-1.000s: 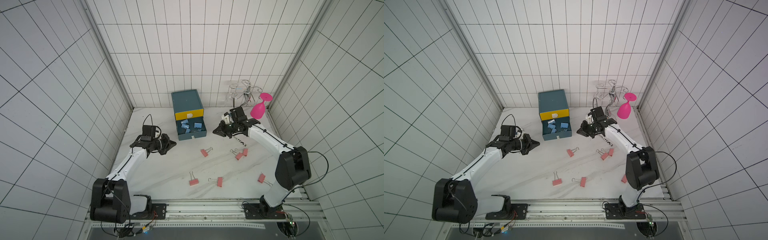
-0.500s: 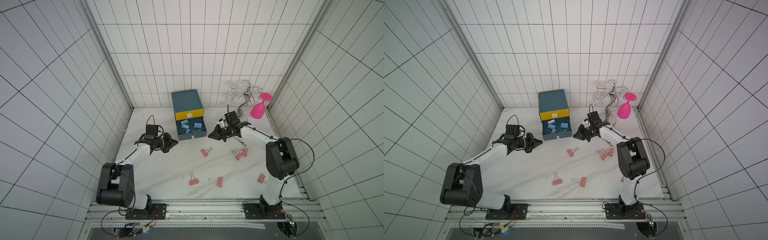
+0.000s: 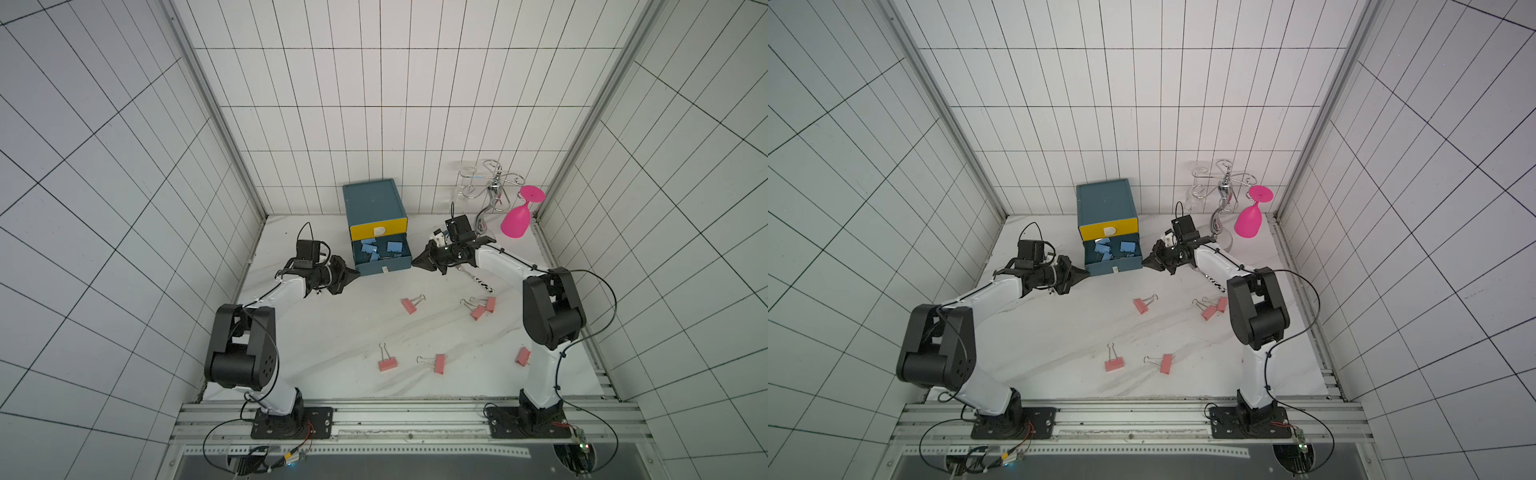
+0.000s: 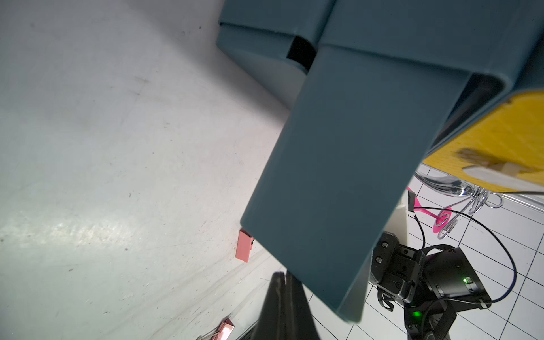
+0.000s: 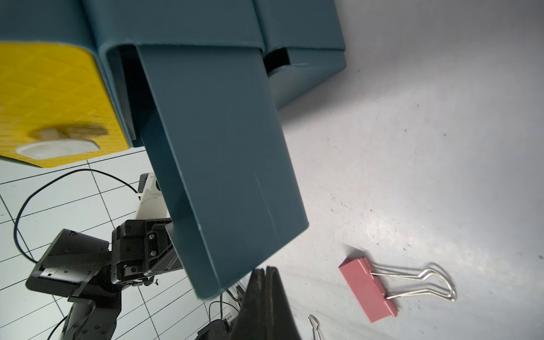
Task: Put the binder clips in the drawer according to color
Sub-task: Close the drawer in the storage box.
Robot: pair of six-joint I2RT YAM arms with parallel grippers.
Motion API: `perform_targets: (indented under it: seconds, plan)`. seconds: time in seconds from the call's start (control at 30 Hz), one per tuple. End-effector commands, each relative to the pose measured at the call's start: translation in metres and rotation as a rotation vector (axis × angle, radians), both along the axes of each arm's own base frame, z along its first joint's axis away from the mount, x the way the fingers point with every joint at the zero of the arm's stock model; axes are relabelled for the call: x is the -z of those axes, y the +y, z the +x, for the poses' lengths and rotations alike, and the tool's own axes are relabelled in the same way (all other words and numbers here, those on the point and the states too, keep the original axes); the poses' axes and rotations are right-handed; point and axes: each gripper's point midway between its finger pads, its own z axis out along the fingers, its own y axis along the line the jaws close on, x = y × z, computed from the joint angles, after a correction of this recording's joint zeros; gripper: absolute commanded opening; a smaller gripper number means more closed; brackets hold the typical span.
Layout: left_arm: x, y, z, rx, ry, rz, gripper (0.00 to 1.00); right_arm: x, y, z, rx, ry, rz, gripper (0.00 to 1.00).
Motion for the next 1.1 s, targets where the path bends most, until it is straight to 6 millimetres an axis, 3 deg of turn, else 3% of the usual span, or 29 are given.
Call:
perform_targets:
  seconds: [0.0, 0.37, 0.77, 1.07]
  plan:
    - [-0.012, -0.004, 0.015, 0.009, -0.054, -0.018, 0.00, -0.002, 0.006, 0.011, 0.000, 0.001, 0.025, 0.00]
    - [-0.010, -0.006, 0.034, 0.017, -0.053, -0.028, 0.00, -0.007, 0.013, 0.045, 0.036, -0.001, 0.055, 0.00]
    - [-0.014, 0.004, 0.068, -0.017, -0.068, -0.047, 0.00, -0.002, 0.027, 0.080, 0.085, 0.027, 0.097, 0.00]
    - [-0.015, 0.004, 0.085, -0.026, -0.072, -0.055, 0.00, -0.003, 0.034, 0.095, 0.130, 0.041, 0.145, 0.00]
